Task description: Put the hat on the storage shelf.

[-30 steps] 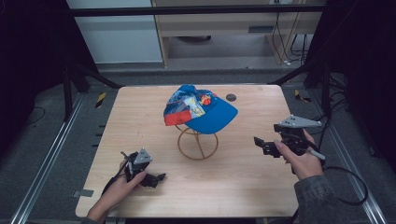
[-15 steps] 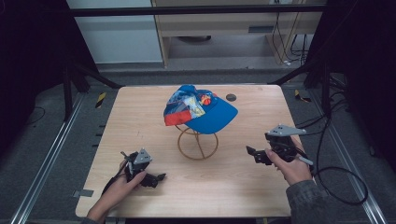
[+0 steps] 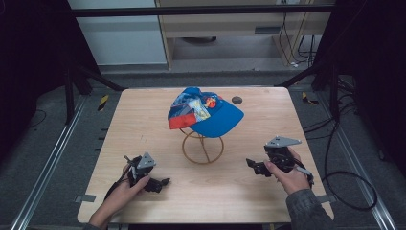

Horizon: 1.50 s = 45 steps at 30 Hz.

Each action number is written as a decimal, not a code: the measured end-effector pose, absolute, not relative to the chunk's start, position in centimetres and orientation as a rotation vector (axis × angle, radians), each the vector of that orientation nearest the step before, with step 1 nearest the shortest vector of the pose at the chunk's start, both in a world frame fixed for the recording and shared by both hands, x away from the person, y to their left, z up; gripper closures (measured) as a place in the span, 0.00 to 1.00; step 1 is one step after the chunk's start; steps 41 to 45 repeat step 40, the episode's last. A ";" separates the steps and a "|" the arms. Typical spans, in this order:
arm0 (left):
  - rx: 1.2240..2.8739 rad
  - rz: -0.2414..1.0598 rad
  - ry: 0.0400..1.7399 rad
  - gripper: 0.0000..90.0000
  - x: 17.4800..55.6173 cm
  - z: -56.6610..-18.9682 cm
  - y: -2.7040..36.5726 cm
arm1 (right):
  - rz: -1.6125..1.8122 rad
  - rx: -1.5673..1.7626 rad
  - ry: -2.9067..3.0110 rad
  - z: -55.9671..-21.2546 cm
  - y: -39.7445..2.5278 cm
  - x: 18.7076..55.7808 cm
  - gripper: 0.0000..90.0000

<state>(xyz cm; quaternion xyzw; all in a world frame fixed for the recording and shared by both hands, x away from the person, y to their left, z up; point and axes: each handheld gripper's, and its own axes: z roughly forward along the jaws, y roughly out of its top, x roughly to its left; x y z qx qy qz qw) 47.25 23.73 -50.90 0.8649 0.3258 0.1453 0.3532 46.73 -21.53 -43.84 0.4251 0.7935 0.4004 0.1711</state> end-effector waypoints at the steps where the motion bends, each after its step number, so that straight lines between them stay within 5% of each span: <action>1: 2.237 0.376 0.843 0.00 47.3 -50.9 23.7 | 1.132 1.213 2.256 -44.1 -21.4 46.8 0.12; 23: 2.235 0.372 0.843 0.00 47.3 -50.9 23.7 | 1.006 1.369 2.260 -50.4 -19.2 47.9 0.11; 45: 2.237 0.376 0.840 0.00 47.3 -50.9 23.7 | 0.966 1.295 2.200 -51.2 -18.5 46.7 0.09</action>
